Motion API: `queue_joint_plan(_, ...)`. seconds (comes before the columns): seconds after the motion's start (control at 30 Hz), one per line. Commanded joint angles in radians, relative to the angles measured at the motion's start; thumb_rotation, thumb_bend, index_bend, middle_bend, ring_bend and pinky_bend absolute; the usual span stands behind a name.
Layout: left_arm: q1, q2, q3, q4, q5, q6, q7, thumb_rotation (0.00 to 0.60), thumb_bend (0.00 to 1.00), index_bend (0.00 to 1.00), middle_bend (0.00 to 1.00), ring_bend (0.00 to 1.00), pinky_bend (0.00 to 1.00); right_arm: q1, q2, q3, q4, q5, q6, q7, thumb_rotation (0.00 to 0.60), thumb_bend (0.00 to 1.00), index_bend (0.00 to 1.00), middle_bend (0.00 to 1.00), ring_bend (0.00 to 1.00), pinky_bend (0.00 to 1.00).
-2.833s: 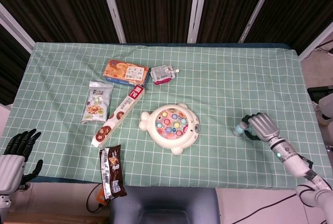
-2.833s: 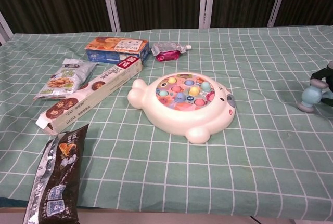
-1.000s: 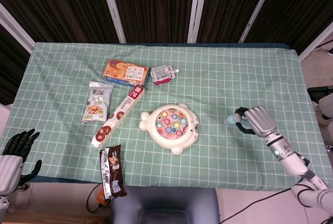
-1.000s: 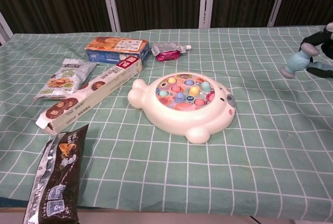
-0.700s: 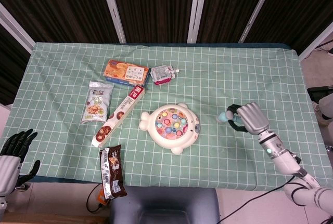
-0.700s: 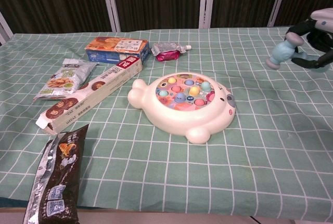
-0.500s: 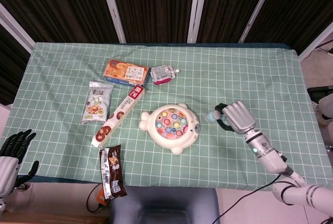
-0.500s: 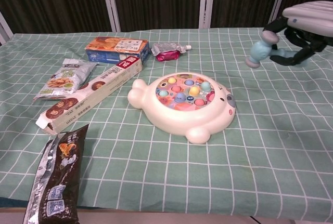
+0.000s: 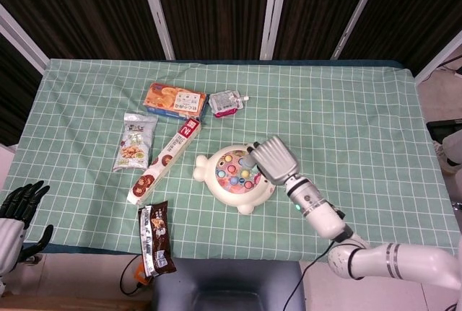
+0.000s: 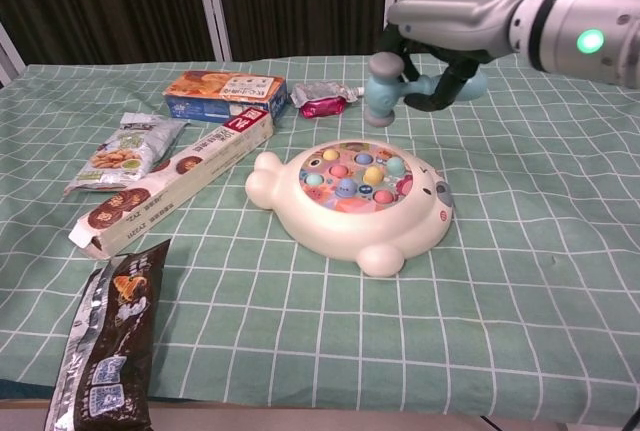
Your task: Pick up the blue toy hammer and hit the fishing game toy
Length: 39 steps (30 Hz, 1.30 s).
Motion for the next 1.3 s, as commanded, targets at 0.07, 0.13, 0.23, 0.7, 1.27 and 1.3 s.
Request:
queue_joint_plan(0.07,0.0,0.002,0.0,0.002,0.001,0.002,-0.007,0.6,0.43,0.0,0.04,0.02,0.1,0.102,-0.07,-0.008,-0.046,0.156,0.043,-0.149,0.6,0.58,1.0,0.81,0.87,0.95)
queue_joint_plan(0.13,0.0,0.002,0.0,0.003,0.002,0.004,-0.011,0.6,0.43,0.0,0.04,0.01,0.1,0.116,-0.082,-0.017,-0.047,0.18,0.057,-0.167,0.6,0.58,1.0,0.81,0.87,0.95)
queue_joint_plan(0.23,0.0,0.003,0.001,0.005,0.004,0.002,-0.014,0.6,0.43,0.0,0.04,0.01,0.1,0.135,-0.094,-0.038,-0.04,0.208,0.078,-0.194,0.6,0.58,1.0,0.81,0.87,0.95)
queue_joint_plan(0.7,-0.003,0.001,0.003,0.002,0.006,-0.003,-0.002,0.6,0.43,0.0,0.03,0.01,0.1,0.159,-0.109,-0.091,-0.001,0.237,0.086,-0.139,0.6,0.58,1.0,0.81,0.87,0.95)
queue_joint_plan(1.27,0.0,0.001,0.004,0.004,0.008,0.003,-0.003,0.6,0.43,0.0,0.03,0.01,0.1,0.187,-0.149,-0.116,0.062,0.279,0.073,-0.082,0.6,0.58,1.0,0.81,0.87,0.95)
queue_joint_plan(1.3,0.0,0.001,0.004,0.004,0.008,0.003,-0.003,0.6,0.43,0.0,0.04,0.02,0.1,0.187,-0.151,-0.118,0.064,0.281,0.074,-0.082,0.6,0.58,1.0,0.81,0.87,0.95)
